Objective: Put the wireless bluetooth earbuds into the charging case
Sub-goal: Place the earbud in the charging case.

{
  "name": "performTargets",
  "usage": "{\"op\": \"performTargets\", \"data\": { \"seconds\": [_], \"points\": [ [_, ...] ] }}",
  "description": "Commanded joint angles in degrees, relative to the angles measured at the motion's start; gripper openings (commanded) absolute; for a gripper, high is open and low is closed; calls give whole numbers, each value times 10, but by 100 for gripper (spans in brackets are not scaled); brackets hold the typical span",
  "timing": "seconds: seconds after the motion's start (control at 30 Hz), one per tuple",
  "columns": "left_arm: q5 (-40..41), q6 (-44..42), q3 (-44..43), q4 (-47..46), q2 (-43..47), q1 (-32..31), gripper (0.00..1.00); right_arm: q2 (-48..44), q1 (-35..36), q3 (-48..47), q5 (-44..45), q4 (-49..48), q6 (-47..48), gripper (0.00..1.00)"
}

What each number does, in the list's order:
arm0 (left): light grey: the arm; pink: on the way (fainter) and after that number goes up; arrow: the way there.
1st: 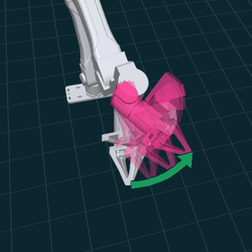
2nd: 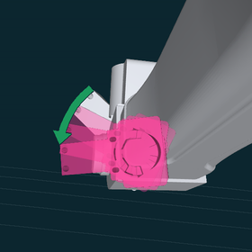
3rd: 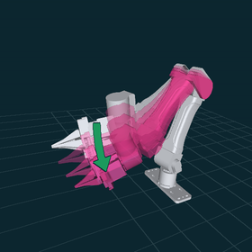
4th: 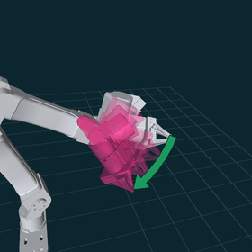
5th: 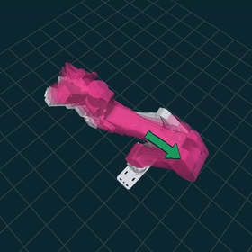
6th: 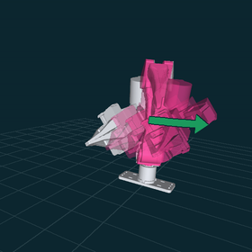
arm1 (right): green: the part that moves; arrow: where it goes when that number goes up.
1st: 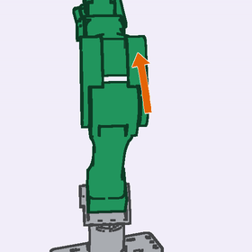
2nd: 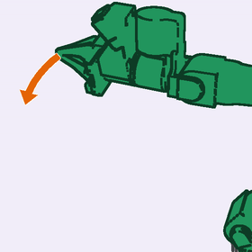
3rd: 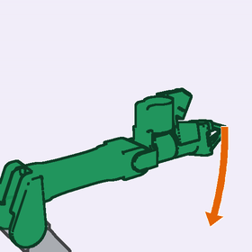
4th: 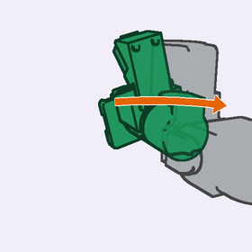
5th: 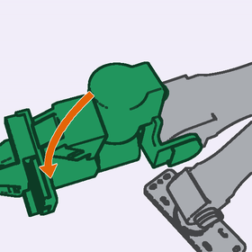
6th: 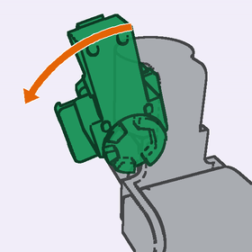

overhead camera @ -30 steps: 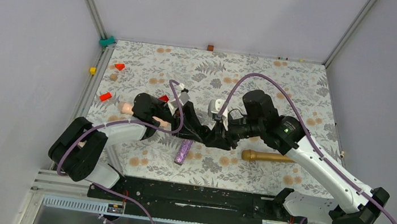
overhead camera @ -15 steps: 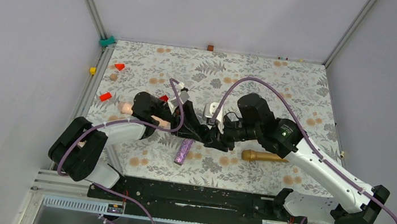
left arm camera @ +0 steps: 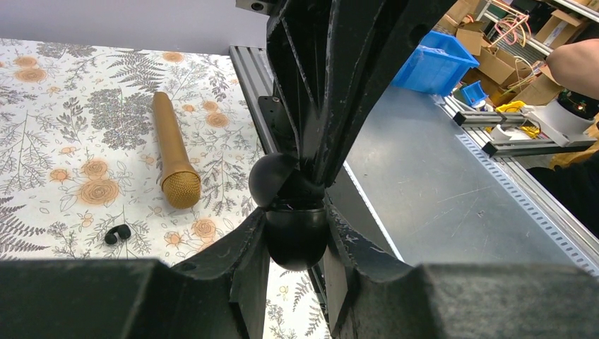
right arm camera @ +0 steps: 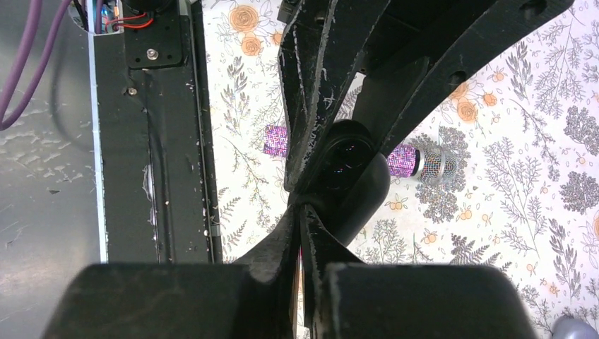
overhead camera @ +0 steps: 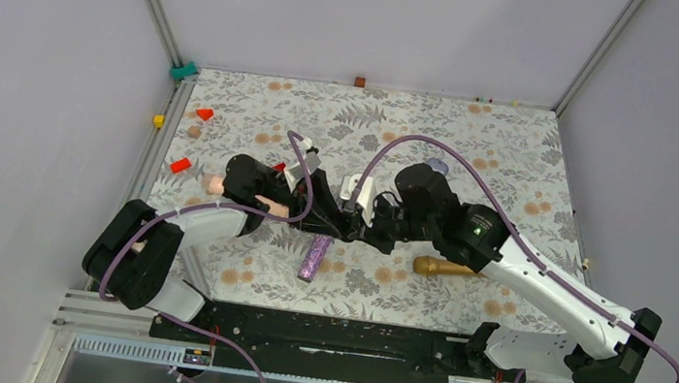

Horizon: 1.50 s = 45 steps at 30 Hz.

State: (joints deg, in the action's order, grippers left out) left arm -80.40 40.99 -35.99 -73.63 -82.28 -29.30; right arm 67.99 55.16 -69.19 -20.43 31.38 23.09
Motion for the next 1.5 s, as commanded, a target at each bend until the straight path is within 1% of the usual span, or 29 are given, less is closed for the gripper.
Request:
{"op": "performTargets", "data": {
  "seconds": [0.0, 0.13, 0.33, 0.6, 0.8, 0.9, 1.23, 1.47],
  "points": [
    [22, 8, -23, -72, 28, -14, 0, 37, 4, 0, 73, -23, -6, 0],
    [22, 9, -22, -72, 27, -13, 0, 25, 4, -3, 68, -22, -10, 0],
    [17, 10, -23, -75, 23, -13, 0, 8, 2, -13, 35, -5, 0, 0],
    [-9, 26, -24, -89, 22, -14, 4, -18, -44, -18, -95, 5, -7, 0],
    [-16, 30, -26, -89, 27, -22, 4, -39, -60, 2, -144, 9, 40, 0],
    [-18, 30, -25, -89, 23, -25, 4, -41, -63, 2, -150, 8, 51, 0],
    [-23, 38, -27, -89, 3, -35, 4, -51, -79, -1, -248, 44, 110, 0],
    [-27, 42, -32, -90, -12, -44, 4, -69, -89, 1, -289, 56, 123, 0]
  ]
}}
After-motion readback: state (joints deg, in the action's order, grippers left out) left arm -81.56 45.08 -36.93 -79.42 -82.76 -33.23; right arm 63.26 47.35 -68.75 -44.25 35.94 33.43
